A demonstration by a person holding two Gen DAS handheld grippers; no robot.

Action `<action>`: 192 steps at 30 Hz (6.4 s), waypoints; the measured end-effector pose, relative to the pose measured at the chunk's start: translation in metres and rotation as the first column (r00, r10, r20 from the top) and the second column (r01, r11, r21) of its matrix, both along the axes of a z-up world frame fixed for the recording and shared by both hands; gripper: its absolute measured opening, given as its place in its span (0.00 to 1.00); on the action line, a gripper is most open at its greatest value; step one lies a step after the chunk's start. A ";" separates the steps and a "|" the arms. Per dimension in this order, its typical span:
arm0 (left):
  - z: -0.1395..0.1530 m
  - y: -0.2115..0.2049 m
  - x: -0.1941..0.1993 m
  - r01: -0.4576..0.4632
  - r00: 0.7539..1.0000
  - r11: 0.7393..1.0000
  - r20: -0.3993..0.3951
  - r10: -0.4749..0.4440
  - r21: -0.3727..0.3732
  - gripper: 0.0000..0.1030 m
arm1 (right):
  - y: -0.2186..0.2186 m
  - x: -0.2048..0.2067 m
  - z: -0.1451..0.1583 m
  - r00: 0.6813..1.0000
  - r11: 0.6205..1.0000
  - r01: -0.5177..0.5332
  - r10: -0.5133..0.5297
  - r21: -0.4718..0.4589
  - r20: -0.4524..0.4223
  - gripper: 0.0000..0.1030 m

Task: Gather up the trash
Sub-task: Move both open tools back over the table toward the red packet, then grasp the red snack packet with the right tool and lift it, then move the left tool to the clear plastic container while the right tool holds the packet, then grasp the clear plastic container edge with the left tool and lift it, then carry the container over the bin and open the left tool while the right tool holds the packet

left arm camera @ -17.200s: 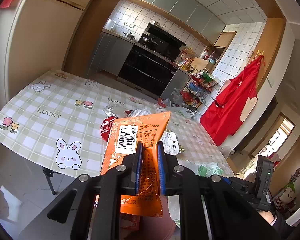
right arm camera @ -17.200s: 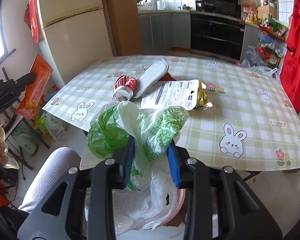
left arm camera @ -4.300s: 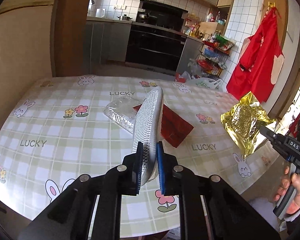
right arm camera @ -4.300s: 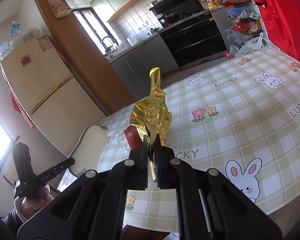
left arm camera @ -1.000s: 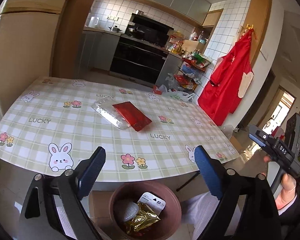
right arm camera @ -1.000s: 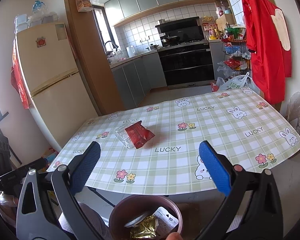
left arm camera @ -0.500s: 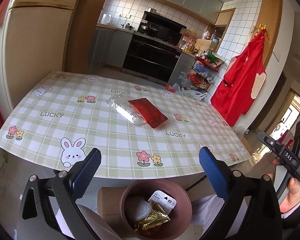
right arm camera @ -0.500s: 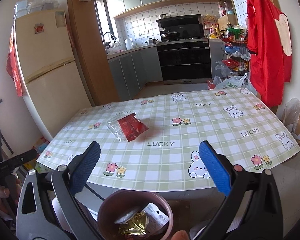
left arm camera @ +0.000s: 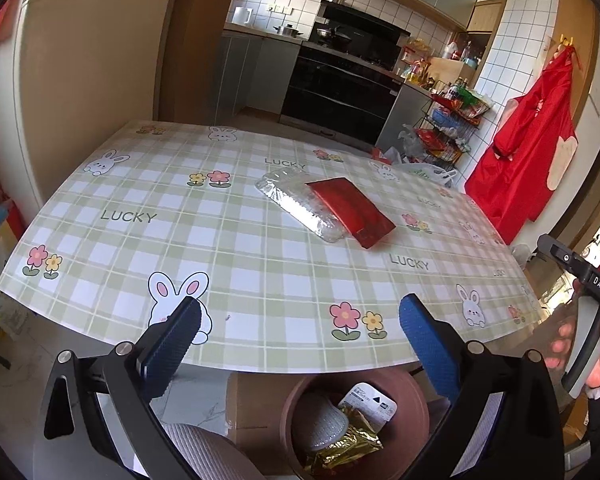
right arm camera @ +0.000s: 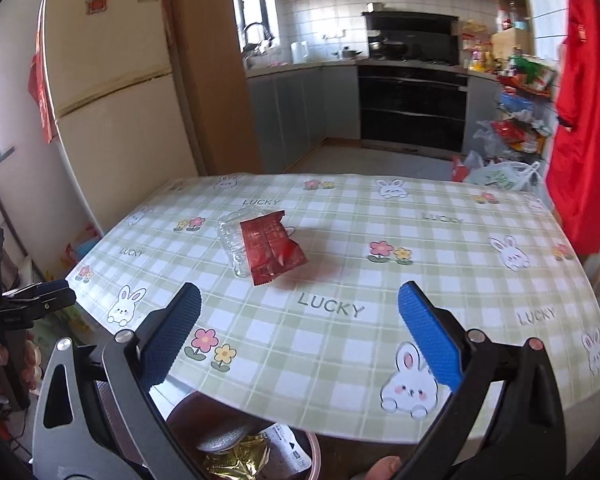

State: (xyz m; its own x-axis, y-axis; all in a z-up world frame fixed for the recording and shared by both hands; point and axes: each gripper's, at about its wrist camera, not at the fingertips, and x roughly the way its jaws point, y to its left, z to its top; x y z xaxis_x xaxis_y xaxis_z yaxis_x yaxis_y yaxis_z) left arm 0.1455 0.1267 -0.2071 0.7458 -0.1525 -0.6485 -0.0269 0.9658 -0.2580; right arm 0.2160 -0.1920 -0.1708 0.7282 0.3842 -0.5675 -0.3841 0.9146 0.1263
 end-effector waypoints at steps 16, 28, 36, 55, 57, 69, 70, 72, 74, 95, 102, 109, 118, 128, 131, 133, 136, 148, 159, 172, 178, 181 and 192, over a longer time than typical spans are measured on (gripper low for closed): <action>-0.039 0.030 0.120 -0.056 0.996 0.998 -0.066 0.058 0.024 0.94 | 0.135 0.194 -0.103 0.958 0.957 -0.236 0.201 -0.166 -0.204 0.94; -0.065 0.028 0.177 -0.024 0.991 1.000 -0.130 0.022 -0.015 0.94 | 0.159 0.236 -0.145 0.909 0.947 -0.300 0.247 -0.117 -0.337 0.69; -0.075 0.015 0.206 -0.013 0.984 0.997 -0.176 -0.001 -0.076 0.94 | 0.122 0.225 -0.129 0.913 0.965 -0.254 0.260 0.061 -0.313 0.54; -0.104 -0.053 0.284 -0.120 0.939 0.985 -0.337 0.072 -0.125 0.94 | 0.014 0.201 -0.111 0.956 0.982 -0.093 0.134 0.162 -0.260 0.53; -0.108 -0.060 0.285 -0.135 0.935 0.988 -0.340 0.100 -0.080 0.94 | 0.013 0.201 -0.114 0.956 0.981 -0.090 0.133 0.170 -0.263 0.53; -0.102 -0.060 0.271 -0.104 0.963 0.995 -0.251 0.100 -0.004 0.45 | 0.008 0.195 -0.110 0.959 0.978 -0.079 0.127 0.193 -0.251 0.53; -0.101 -0.058 0.268 -0.094 0.965 0.996 -0.247 0.090 -0.002 0.40 | 0.009 0.194 -0.109 0.959 0.977 -0.081 0.130 0.196 -0.251 0.53; -0.100 -0.055 0.263 -0.060 0.968 0.998 -0.243 0.058 -0.003 0.35 | 0.011 0.191 -0.107 0.959 0.976 -0.086 0.135 0.198 -0.248 0.53; -0.099 -0.056 0.258 -0.027 0.970 1.000 -0.243 0.026 0.001 0.28 | 0.014 0.190 -0.106 0.958 0.976 -0.095 0.143 0.197 -0.248 0.53; -0.097 0.013 0.268 -0.137 0.959 0.977 -0.268 0.090 -0.161 0.55 | 0.134 0.267 -0.154 0.931 0.948 -0.245 0.171 -0.203 -0.323 0.53; -0.110 0.032 0.264 -0.166 0.958 0.955 -0.269 0.097 -0.246 0.58 | 0.162 0.241 -0.152 0.907 0.913 -0.334 0.245 -0.233 -0.343 0.53; -0.115 0.054 0.260 -0.256 0.949 0.857 -0.284 0.136 -0.447 0.63 | 0.174 0.227 -0.154 0.911 0.919 -0.324 0.239 -0.226 -0.335 0.50; -0.095 0.045 0.239 -0.157 0.972 0.850 -0.229 0.045 -0.502 0.63 | 0.158 0.212 -0.153 0.905 0.941 -0.291 0.211 -0.175 -0.370 0.48; -0.070 0.021 0.216 -0.106 0.988 0.771 -0.155 0.010 -0.627 0.62 | 0.128 0.191 -0.154 0.905 0.975 -0.208 0.161 -0.080 -0.394 0.48; -0.069 0.019 0.212 -0.107 0.990 0.734 -0.137 0.019 -0.671 0.59 | 0.124 0.189 -0.155 0.906 0.977 -0.200 0.157 -0.072 -0.393 0.48; -0.070 0.019 0.210 -0.111 0.991 0.703 -0.128 0.028 -0.702 0.59 | 0.123 0.189 -0.155 0.906 0.978 -0.197 0.156 -0.067 -0.392 0.47; -0.070 0.020 0.212 -0.112 0.992 0.662 -0.116 0.037 -0.741 0.57 | 0.118 0.188 -0.155 0.906 0.979 -0.197 0.160 -0.054 -0.393 0.47; -0.087 -0.001 0.215 -0.104 0.992 0.562 -0.129 -0.005 -0.821 0.44 | 0.114 0.186 -0.153 0.902 0.980 -0.198 0.170 -0.030 -0.398 0.47; -0.058 -0.001 0.205 -0.088 0.993 0.715 -0.118 0.008 -0.694 0.10 | 0.084 0.170 -0.129 0.919 0.992 -0.125 0.117 0.002 -0.377 0.47; 0.038 -0.022 0.104 0.089 0.996 0.860 0.033 -0.084 -0.502 0.10 | 0.022 0.066 -0.022 0.975 0.993 -0.063 0.083 0.100 -0.204 0.47; 0.050 -0.048 0.035 0.180 0.983 0.892 0.034 -0.182 -0.414 0.11 | -0.002 -0.006 0.012 0.990 0.991 -0.025 0.043 0.135 -0.133 0.47; 0.047 -0.057 0.005 0.208 0.975 0.885 0.019 -0.220 -0.417 0.11 | -0.017 -0.043 0.021 0.994 0.986 0.000 0.018 0.165 -0.106 0.48; 0.038 -0.097 -0.075 0.338 0.930 0.849 0.007 -0.367 -0.406 0.11 | -0.067 -0.119 0.042 0.998 0.958 0.042 -0.025 0.283 -0.062 0.48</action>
State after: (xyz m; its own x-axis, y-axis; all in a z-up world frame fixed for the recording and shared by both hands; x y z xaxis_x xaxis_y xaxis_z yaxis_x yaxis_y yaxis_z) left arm 0.0701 0.0296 -0.1694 0.5493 -0.6497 -0.5255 0.2647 0.7318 -0.6280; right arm 0.0971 -0.2594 -0.1283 0.7131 0.5116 -0.4793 -0.3383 0.8500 0.4038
